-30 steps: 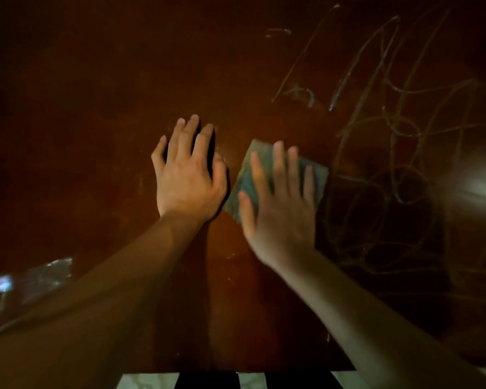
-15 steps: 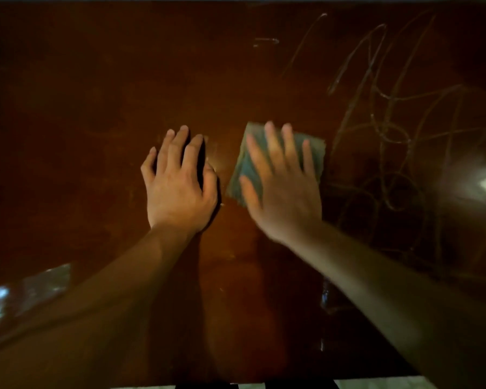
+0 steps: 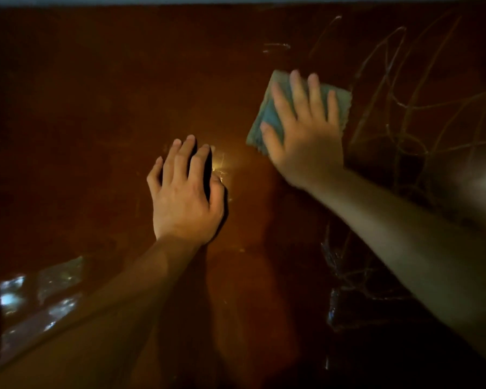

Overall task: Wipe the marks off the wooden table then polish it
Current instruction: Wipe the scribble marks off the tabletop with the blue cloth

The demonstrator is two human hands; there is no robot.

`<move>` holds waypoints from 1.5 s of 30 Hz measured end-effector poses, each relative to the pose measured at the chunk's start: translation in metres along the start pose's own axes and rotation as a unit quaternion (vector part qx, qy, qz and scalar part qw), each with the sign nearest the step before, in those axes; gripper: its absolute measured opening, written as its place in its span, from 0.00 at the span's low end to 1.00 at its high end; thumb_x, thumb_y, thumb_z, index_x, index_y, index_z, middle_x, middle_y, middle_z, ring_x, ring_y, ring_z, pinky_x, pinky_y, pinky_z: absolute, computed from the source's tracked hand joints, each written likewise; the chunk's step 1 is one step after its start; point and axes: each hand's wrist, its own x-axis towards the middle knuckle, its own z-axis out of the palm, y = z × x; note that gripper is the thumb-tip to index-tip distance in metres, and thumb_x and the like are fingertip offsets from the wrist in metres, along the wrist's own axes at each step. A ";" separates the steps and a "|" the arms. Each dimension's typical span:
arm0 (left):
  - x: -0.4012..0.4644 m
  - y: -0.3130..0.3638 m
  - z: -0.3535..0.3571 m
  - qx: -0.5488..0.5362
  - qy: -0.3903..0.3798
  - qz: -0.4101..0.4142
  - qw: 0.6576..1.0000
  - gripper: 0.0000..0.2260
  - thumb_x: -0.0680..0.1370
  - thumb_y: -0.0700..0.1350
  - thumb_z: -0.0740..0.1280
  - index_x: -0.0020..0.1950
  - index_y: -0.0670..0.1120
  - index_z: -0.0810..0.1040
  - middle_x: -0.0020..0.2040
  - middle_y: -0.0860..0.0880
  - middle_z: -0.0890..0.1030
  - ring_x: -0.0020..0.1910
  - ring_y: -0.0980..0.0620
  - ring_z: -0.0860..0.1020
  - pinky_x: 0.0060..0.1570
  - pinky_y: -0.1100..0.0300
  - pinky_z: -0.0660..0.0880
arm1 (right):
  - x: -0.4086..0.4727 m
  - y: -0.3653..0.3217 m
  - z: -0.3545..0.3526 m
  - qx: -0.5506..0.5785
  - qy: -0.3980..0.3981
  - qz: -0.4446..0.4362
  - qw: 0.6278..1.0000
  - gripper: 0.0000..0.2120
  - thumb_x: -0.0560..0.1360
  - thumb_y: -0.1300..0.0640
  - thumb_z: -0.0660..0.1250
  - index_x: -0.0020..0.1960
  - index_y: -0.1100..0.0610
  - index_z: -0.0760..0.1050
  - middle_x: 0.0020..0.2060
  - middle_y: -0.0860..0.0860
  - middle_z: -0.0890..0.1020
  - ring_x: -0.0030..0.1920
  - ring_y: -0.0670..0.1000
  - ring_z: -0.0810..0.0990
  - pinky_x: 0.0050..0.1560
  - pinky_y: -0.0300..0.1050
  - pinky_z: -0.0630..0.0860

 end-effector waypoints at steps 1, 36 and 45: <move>0.000 0.000 0.000 0.002 0.000 0.001 1.000 0.21 0.81 0.50 0.58 0.73 0.46 0.69 0.76 0.45 0.67 0.78 0.46 0.59 0.75 0.42 0.54 | -0.023 -0.010 0.001 0.000 -0.005 -0.018 1.000 0.32 0.83 0.38 0.48 0.83 0.52 0.54 0.82 0.57 0.55 0.82 0.61 0.50 0.80 0.64 0.47; -0.001 0.001 0.000 0.019 0.000 0.000 1.000 0.22 0.81 0.51 0.58 0.73 0.46 0.69 0.77 0.45 0.67 0.78 0.46 0.60 0.75 0.44 0.54 | -0.011 -0.038 0.006 0.026 0.031 -0.077 0.996 0.31 0.83 0.39 0.51 0.82 0.51 0.59 0.81 0.56 0.59 0.82 0.59 0.54 0.81 0.61 0.48; -0.001 0.002 0.000 0.013 0.001 -0.001 1.000 0.21 0.81 0.51 0.58 0.74 0.47 0.69 0.77 0.45 0.66 0.78 0.47 0.59 0.75 0.44 0.54 | -0.035 -0.029 0.007 0.020 0.044 -0.078 0.996 0.30 0.83 0.39 0.52 0.81 0.52 0.61 0.81 0.57 0.61 0.81 0.60 0.56 0.80 0.60 0.50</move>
